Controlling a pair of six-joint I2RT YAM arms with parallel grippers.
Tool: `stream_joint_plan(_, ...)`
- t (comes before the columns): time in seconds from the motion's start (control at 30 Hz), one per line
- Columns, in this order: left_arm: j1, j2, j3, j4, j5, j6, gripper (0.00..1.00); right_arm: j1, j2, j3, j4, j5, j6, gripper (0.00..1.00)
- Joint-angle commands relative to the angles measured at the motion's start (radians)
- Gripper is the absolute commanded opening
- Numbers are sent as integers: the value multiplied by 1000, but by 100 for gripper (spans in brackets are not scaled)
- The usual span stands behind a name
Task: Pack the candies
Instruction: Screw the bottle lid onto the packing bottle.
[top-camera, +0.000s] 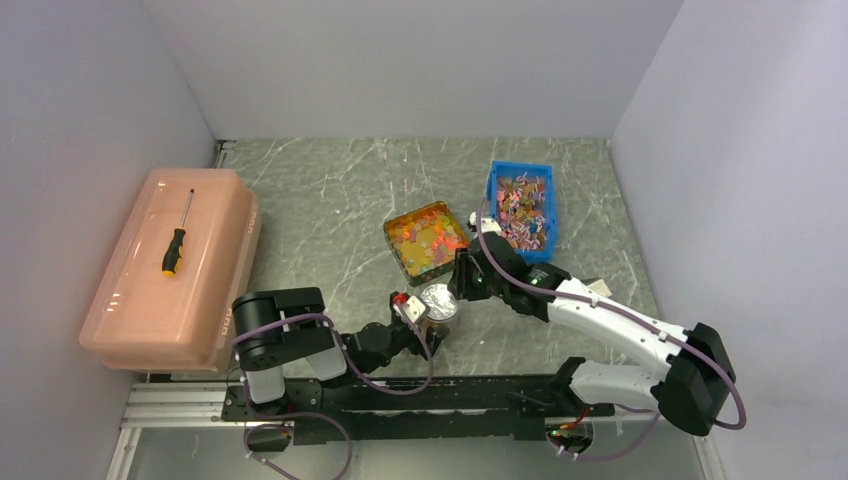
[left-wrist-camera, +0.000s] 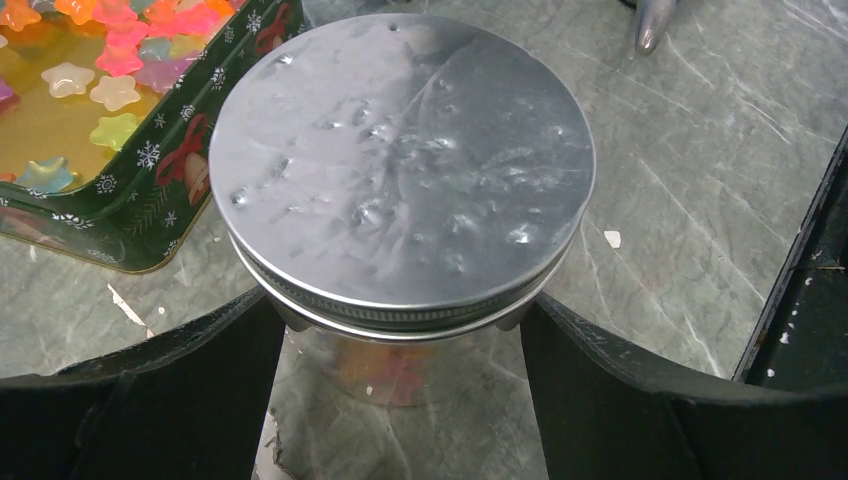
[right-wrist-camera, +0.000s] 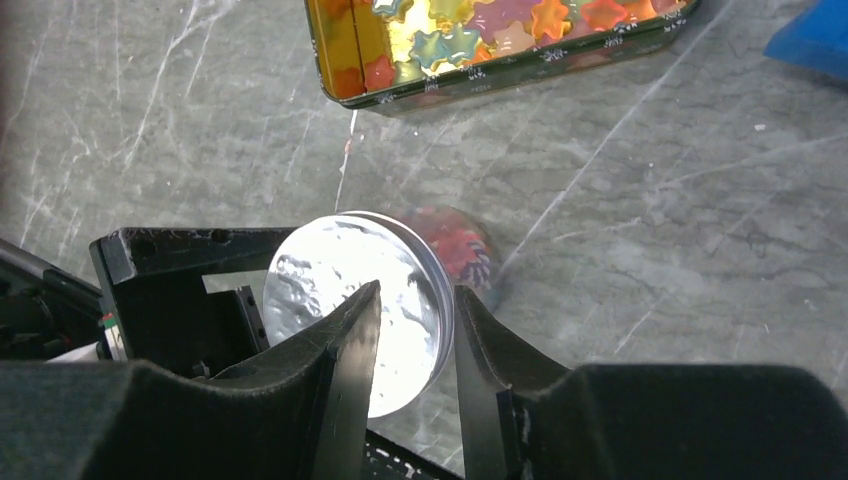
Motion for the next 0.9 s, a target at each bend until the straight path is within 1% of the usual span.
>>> stream_joint_plan(0.0,2,-4,-7,32,26,-27,43,-24,29,33,84,-53,-46,35)
stream_joint_plan(0.33,2,-6,-6,31,29,-25,42,-34,26,-25,112,-114,-49,29)
stream_joint_plan(0.57,2,-8,2,18,29,-25,42,-35,1,-91,110,-128,-37,29)
stream_joint_plan(0.8,2,-18,4,8,23,-24,42,-32,-87,-170,106,-168,2,19)
stream_joint_plan(0.87,1,-18,7,0,22,-24,42,-29,-118,-188,100,-178,19,17)
